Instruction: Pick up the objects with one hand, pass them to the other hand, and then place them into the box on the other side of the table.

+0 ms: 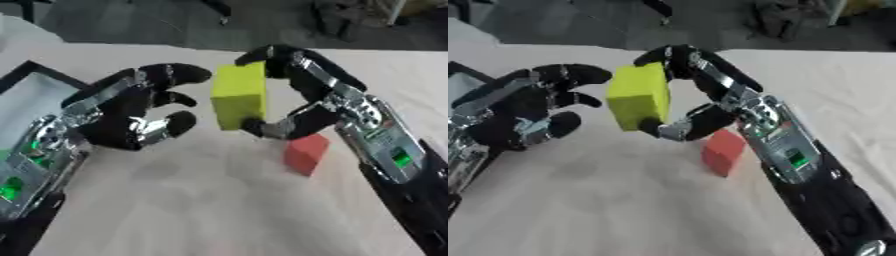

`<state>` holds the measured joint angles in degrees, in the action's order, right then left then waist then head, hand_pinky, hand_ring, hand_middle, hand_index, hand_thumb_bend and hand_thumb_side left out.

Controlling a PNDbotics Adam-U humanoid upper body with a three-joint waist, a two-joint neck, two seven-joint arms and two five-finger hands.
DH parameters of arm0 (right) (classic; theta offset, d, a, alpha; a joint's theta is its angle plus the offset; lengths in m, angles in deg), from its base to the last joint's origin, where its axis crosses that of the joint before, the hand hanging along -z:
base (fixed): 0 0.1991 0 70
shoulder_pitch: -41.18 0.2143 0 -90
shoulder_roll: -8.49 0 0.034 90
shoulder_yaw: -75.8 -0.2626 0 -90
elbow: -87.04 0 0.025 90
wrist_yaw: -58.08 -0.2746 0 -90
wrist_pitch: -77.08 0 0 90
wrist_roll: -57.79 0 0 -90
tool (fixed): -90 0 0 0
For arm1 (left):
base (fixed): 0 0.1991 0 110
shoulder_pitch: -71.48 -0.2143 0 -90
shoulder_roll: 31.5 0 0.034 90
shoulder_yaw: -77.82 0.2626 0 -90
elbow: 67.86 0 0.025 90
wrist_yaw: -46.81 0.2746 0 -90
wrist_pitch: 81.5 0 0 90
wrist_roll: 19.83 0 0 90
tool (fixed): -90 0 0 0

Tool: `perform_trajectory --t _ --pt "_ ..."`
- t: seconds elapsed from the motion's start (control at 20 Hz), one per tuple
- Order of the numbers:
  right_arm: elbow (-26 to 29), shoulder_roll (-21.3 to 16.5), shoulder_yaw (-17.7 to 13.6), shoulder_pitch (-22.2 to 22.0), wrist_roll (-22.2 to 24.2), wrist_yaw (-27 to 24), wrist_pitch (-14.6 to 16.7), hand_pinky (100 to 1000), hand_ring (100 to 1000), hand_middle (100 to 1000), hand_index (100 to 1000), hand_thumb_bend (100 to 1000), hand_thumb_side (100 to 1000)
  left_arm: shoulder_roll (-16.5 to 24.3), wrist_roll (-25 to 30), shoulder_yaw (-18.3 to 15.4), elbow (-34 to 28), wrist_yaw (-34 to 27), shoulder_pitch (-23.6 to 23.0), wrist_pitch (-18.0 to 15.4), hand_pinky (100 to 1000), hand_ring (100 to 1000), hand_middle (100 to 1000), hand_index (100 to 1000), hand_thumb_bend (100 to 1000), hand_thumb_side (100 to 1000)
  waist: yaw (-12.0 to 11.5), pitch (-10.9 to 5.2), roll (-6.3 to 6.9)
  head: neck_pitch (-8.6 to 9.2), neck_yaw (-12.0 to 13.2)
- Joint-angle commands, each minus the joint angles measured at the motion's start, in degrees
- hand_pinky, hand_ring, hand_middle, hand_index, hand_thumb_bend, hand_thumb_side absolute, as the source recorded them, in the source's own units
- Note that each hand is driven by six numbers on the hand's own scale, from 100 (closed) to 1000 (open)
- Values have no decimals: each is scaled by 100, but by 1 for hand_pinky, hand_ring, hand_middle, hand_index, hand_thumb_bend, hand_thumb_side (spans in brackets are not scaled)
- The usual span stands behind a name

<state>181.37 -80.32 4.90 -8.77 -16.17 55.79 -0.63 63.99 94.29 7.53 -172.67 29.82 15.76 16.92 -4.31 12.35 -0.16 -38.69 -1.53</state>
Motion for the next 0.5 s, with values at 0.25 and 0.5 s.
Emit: perform_trajectory --t 0.25,0.5 --pt "198 32 1 92 38 -124 45 605 355 362 683 100 100 -17 -77 -37 -164 223 133 -107 909 1000 936 927 397 314 -4 -4 80 3 28" --pt "255 89 18 91 54 -191 53 603 354 361 680 100 100 -98 -196 -3 -156 353 165 -19 905 1000 943 958 397 298 -3 -6 77 11 42"
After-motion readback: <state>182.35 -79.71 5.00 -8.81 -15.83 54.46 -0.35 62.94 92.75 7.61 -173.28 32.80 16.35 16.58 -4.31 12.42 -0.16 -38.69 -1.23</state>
